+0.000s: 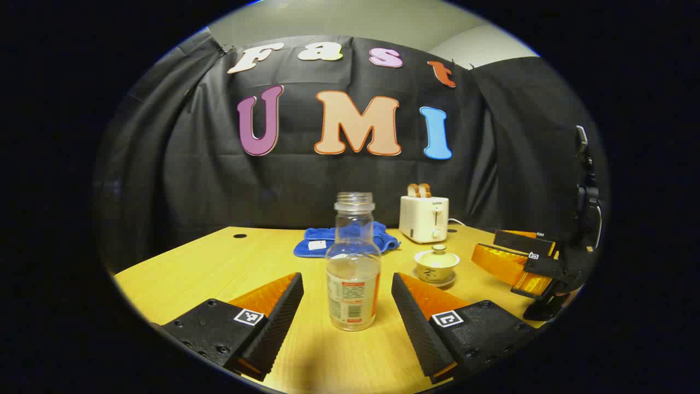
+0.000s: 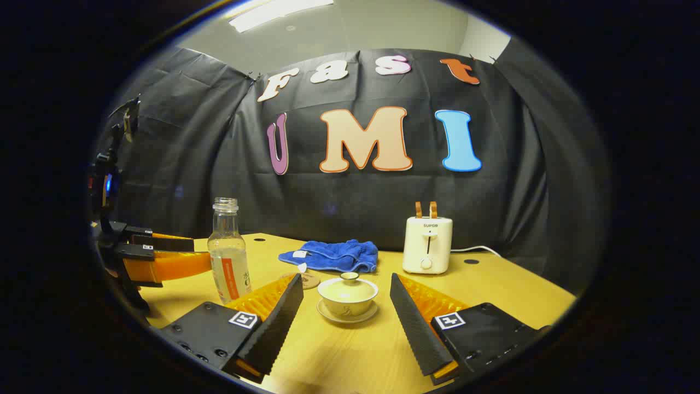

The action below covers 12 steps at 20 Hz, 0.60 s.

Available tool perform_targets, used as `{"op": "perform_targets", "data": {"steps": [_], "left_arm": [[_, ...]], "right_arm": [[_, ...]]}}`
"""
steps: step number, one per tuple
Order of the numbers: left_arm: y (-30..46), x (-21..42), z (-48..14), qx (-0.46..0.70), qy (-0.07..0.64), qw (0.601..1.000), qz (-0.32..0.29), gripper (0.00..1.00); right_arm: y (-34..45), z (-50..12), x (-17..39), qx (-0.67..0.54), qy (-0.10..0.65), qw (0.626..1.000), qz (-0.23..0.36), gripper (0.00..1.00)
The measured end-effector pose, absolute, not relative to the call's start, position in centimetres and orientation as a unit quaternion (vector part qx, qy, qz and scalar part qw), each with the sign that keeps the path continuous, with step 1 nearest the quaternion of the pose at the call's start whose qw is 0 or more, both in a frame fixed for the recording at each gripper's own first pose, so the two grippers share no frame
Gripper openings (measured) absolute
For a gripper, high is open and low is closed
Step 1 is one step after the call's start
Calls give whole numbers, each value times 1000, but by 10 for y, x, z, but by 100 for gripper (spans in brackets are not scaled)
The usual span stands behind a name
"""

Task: Open the teacup lid with one hand, grasp the water bottle and pour water into the teacup with the other hand; after pouring, place the water bottle on the coaster and then close the teacup lid.

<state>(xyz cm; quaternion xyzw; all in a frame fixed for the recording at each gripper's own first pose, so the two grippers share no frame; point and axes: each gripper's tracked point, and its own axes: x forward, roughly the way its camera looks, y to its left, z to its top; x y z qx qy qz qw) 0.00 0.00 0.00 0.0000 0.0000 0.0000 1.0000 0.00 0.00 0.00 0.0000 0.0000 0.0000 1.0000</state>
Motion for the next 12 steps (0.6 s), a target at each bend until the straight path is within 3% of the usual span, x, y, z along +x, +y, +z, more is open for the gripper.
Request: {"op": "perform_targets", "data": {"steps": [1,8,9,12], "left_arm": [[3,3,-3,0,4,1000,0,95],[12,14,-9,-1,9,1000,12,95],[11,15,-8,-1,7,1000,12,95],[9,17,-7,4,-1,1000,13,95]], "right_arm": [[0,-2,-1,10,5,1000,0,100],[-3,0,3,6,1,1000,-13,99],[-3,0,3,6,2,1000,-13,96],[-3,1,3,6,2,1000,-13,99]]}}
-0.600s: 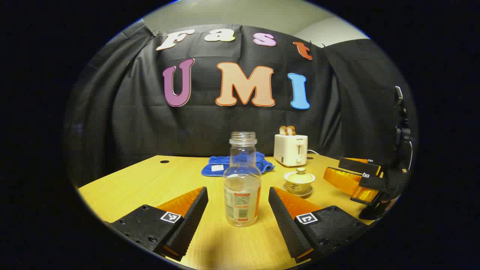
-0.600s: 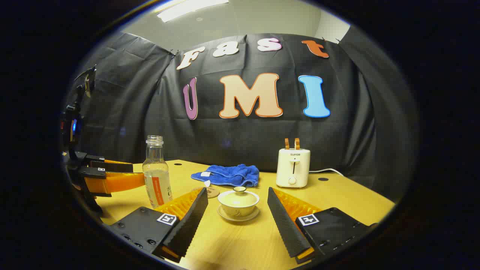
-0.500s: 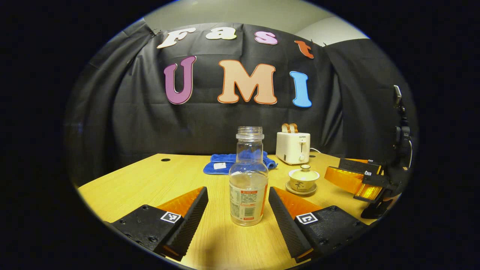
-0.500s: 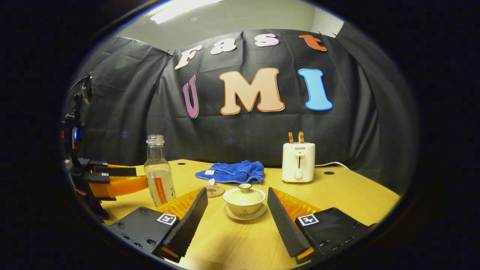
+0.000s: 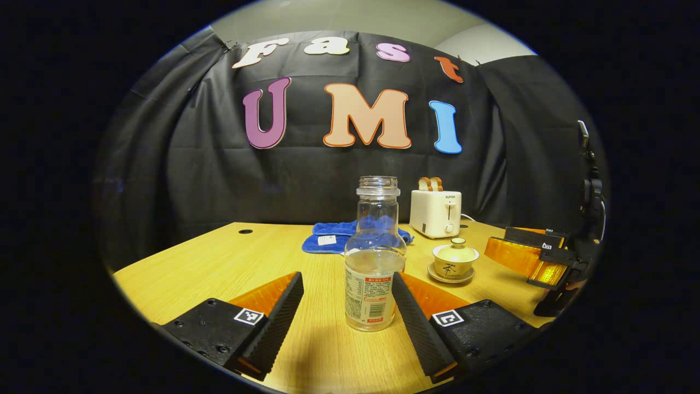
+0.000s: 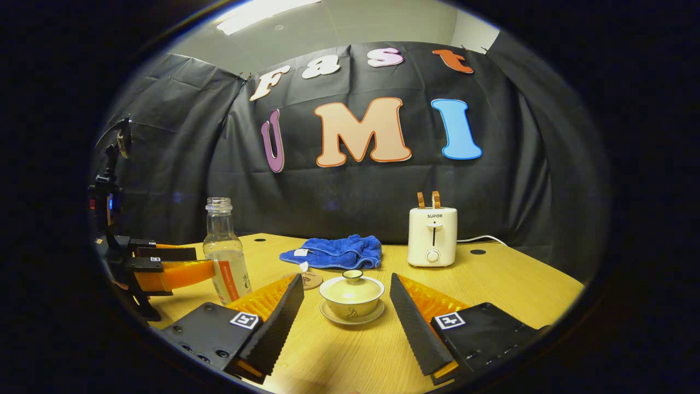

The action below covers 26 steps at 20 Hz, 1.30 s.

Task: Open the teacup lid with one hand, grasp the water bottle and pour water into the teacup with the other hand; after pouring, place the water bottle on the coaster and then close the teacup lid.

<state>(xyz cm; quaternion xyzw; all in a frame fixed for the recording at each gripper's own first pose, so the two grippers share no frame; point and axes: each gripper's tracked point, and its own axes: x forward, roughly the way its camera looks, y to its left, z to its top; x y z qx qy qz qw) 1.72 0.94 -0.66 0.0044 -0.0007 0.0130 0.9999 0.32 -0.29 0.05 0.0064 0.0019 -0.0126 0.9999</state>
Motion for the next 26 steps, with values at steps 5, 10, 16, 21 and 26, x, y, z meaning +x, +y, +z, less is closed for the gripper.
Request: {"op": "perform_targets", "data": {"steps": [5,10,16,21,26], "left_arm": [[7,20,-2,12,-18,1000,13,95],[6,19,1,11,-33,999,10,95],[7,19,3,13,-30,999,13,95],[8,20,4,14,-29,999,13,95],[8,19,4,14,-29,999,13,95]], "right_arm": [[-3,2,3,6,2,1000,-12,99],[-3,1,4,6,4,1000,-12,100],[-5,-9,23,5,29,999,-12,99],[-4,-15,56,-7,49,999,-11,99],[-7,-21,82,-6,65,998,-25,89]]}}
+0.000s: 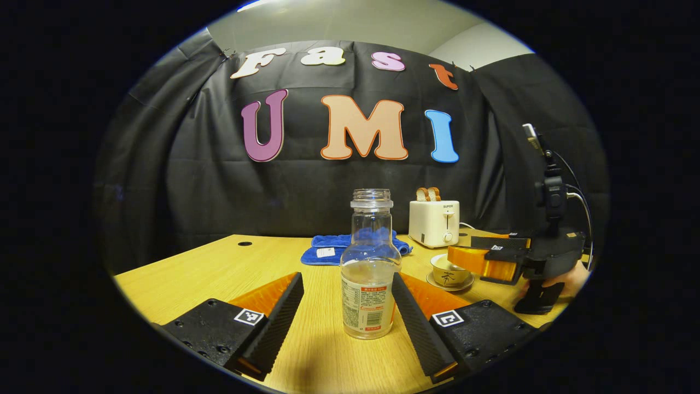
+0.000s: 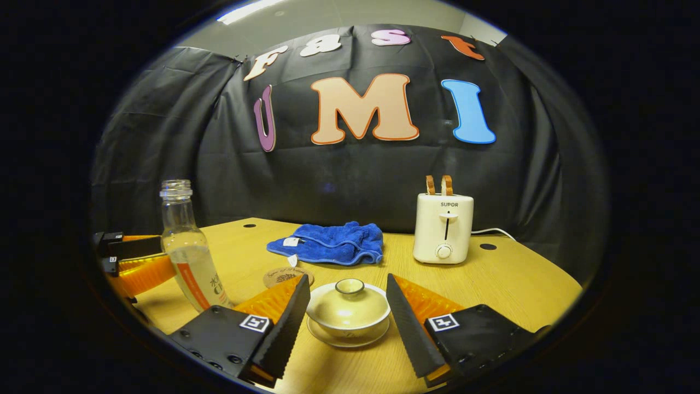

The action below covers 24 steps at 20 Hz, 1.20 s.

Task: Open the teacup lid with one hand, grasp the water bottle and pour water into the teacup with the other hand; after pouring, place the water bottle on the coaster and then close the teacup lid.

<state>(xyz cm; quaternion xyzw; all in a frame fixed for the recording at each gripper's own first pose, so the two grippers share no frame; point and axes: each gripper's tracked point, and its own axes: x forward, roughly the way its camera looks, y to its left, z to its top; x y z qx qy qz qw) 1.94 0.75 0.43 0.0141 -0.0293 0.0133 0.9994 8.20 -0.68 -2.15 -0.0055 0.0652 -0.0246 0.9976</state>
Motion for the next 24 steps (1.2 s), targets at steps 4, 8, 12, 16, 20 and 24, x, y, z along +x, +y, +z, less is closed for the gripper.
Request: {"op": "perform_targets", "data": {"steps": [4,8,12,16,20,24], "left_arm": [[8,20,3,14,-29,999,13,95],[8,20,4,14,-28,999,13,95],[7,20,4,15,-28,999,12,95],[4,20,4,15,-28,999,5,95],[-1,26,5,16,-28,999,-7,95],[-7,38,2,16,-20,999,-20,95]], "right_arm": [[-10,-29,95,0,93,995,-30,73],[-8,-28,99,-10,87,996,-28,41],[-8,-27,96,-19,86,996,-33,31],[-9,-19,91,-8,61,998,-28,31],[-13,-14,78,-2,47,999,-29,31],[-26,-6,57,4,26,999,-42,31]]}}
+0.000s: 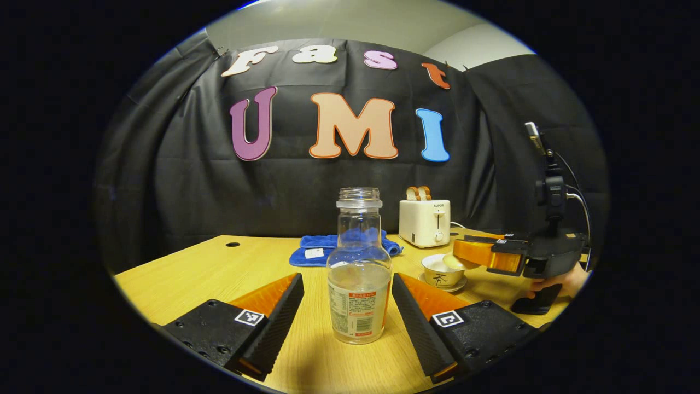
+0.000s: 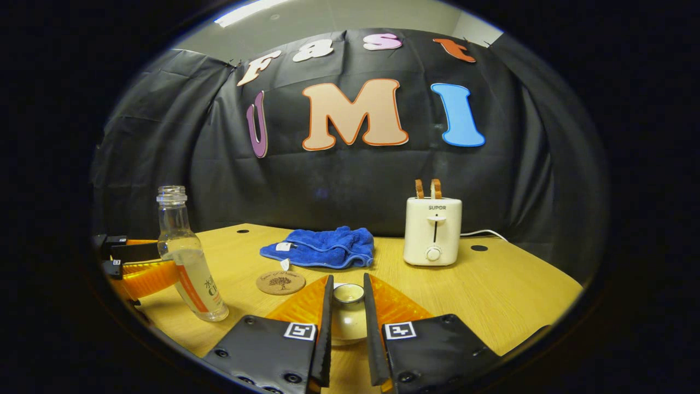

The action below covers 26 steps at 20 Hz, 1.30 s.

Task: Open the teacup lid with one hand, grasp the water bottle and pour water into the teacup with the other hand; after pouring, place the water bottle on the coaster and then close the teacup lid.

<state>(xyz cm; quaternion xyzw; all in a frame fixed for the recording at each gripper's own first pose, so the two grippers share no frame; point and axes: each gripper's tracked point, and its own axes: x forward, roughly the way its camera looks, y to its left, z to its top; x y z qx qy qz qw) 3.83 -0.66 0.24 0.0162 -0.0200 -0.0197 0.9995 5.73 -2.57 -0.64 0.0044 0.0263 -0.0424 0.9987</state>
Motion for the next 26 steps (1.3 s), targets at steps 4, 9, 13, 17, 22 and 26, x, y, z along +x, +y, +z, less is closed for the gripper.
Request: {"op": "perform_targets", "data": {"steps": [4,9,13,17,22,26], "left_arm": [[-10,54,-8,13,13,999,-28,95],[-13,70,-15,9,40,999,-36,90],[-14,80,-23,18,67,997,-32,83],[-12,84,-23,21,69,997,-23,73],[-10,90,-22,50,68,996,-10,70],[-2,105,-5,130,66,989,8,70]], "right_arm": [[-45,-1,37,3,9,998,-68,31],[-61,0,19,3,6,997,-83,31],[-69,1,12,2,3,996,-93,31],[-77,2,5,2,3,995,-98,31],[-92,2,1,2,5,993,-114,31],[-104,3,-5,1,3,992,-127,31]]}}
